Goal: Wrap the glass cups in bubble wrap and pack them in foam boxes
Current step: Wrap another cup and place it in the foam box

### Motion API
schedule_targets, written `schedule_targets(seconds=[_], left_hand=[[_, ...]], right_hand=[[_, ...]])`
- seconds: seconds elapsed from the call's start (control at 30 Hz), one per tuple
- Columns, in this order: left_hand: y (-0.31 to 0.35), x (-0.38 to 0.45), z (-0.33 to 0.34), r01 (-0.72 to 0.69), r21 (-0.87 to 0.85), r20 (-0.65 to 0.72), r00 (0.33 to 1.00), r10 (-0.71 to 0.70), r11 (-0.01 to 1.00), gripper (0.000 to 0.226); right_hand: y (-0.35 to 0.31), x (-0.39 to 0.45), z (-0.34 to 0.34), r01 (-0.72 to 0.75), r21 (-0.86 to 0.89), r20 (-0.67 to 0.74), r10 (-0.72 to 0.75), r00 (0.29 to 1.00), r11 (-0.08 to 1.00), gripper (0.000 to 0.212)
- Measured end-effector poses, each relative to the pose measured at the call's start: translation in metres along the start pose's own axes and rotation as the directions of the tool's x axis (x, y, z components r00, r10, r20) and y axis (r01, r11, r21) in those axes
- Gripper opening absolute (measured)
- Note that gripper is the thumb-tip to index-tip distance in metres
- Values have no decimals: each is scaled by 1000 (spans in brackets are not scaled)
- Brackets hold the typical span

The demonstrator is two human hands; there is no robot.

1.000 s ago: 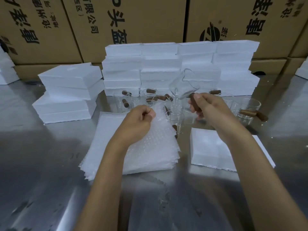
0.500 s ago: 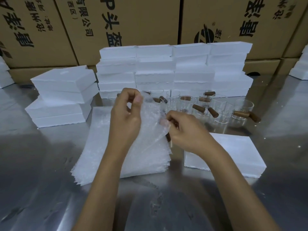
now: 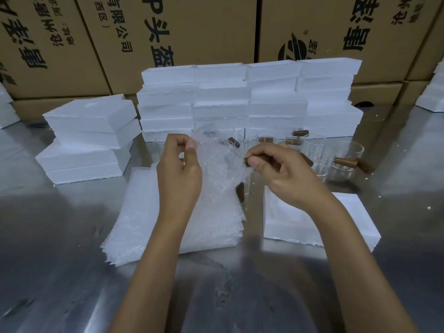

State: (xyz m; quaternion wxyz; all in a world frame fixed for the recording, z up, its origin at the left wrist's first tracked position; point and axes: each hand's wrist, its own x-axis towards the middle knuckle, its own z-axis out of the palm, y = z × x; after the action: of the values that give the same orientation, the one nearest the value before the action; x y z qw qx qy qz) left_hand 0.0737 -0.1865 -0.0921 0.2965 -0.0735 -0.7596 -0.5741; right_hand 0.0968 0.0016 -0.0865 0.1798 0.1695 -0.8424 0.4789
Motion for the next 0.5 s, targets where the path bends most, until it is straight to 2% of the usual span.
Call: schedule_targets(seconds=[0.13,0.23,0.3,0.37,0.5], left_hand=[[8,-5,4,-89,0,74,993,89,996,14],[13,-11,6,-193,1,158,969,190,981,13],[15,-14,8,-251,33,179,954,241,967,12],[17,-17,10,-281,30,198,942,270,959,15],[21,-19,12,-271,-43,220,936,274,962,13]], right_hand=[[-4,0,12,-31,-86,58,36,998,996,21],[-4,2,22,-146,-72,-66,141,988,987,19],[-3,3,25,-263,0,-142,260,955,965,29],[-2,3,25,-389,116,-157,404,901,914,36],[0,1,23,-531,356,-58,585,809,769,42]])
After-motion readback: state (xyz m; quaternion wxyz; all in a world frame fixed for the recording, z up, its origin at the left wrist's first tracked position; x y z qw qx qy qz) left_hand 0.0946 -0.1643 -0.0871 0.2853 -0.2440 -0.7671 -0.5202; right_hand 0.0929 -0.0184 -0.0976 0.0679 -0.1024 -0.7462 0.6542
